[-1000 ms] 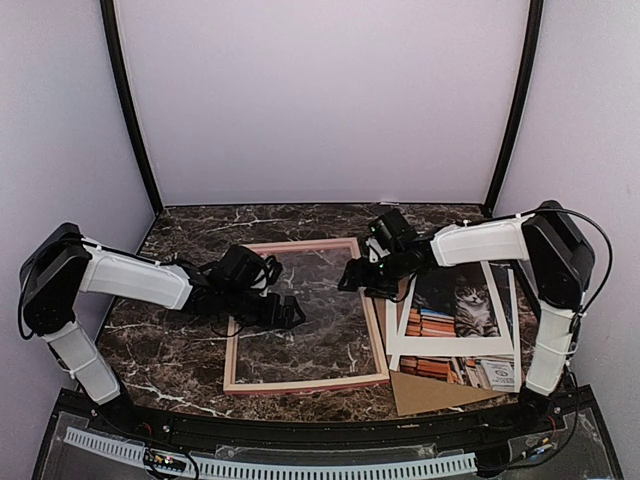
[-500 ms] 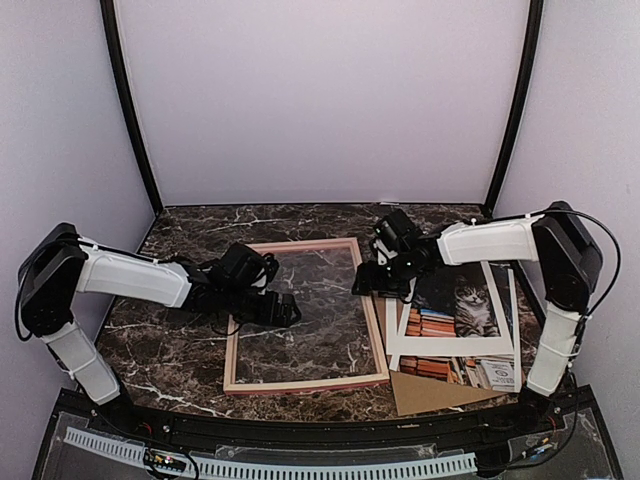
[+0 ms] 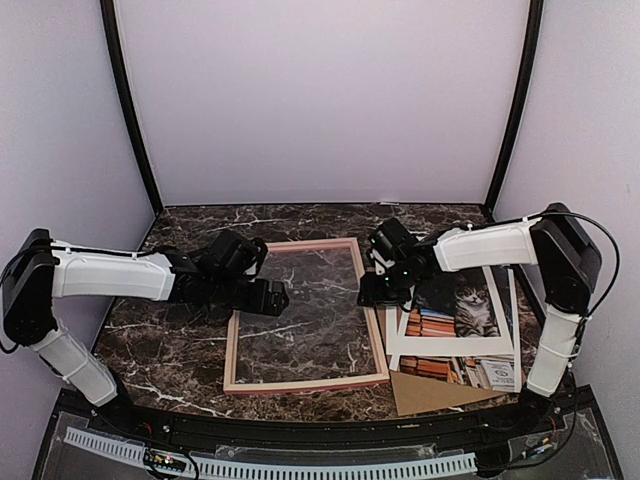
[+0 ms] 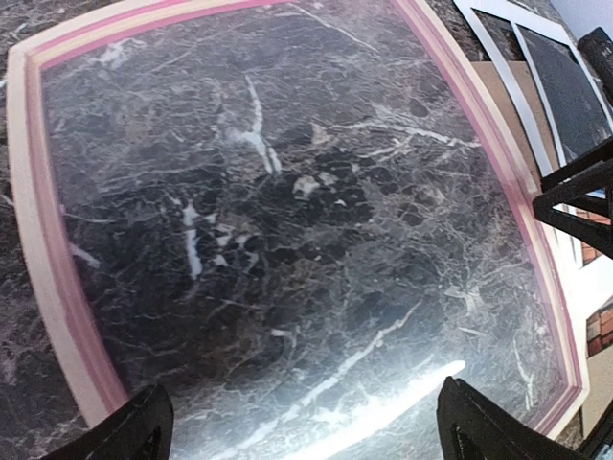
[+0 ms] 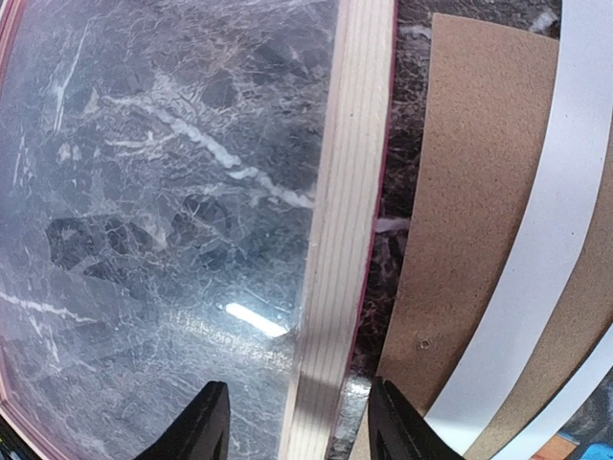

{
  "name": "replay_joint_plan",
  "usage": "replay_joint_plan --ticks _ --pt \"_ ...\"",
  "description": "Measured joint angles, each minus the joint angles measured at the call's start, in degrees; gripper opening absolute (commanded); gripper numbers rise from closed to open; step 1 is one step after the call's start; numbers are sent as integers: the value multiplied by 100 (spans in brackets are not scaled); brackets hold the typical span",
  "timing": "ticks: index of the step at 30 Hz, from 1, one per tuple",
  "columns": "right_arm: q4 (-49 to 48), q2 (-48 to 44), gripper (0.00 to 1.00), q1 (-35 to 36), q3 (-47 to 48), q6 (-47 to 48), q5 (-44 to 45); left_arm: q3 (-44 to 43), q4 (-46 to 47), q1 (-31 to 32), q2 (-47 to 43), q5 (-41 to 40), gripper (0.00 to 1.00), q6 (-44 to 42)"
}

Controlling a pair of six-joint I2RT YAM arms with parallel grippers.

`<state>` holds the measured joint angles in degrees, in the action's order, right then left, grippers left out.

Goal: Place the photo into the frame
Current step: Press the glass panel into the frame body.

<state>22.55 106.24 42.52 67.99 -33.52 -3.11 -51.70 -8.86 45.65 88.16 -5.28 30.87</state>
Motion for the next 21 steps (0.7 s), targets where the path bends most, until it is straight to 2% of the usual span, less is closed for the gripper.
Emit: replay_joint_plan --ticks 8,21 --pt "140 120 36 197 83 105 428 -190 -767 -190 -26 -769 99 -181" --pt "284 350 31 522 262 144 1027 -177 -1211 -1340 -81 -772 98 -437"
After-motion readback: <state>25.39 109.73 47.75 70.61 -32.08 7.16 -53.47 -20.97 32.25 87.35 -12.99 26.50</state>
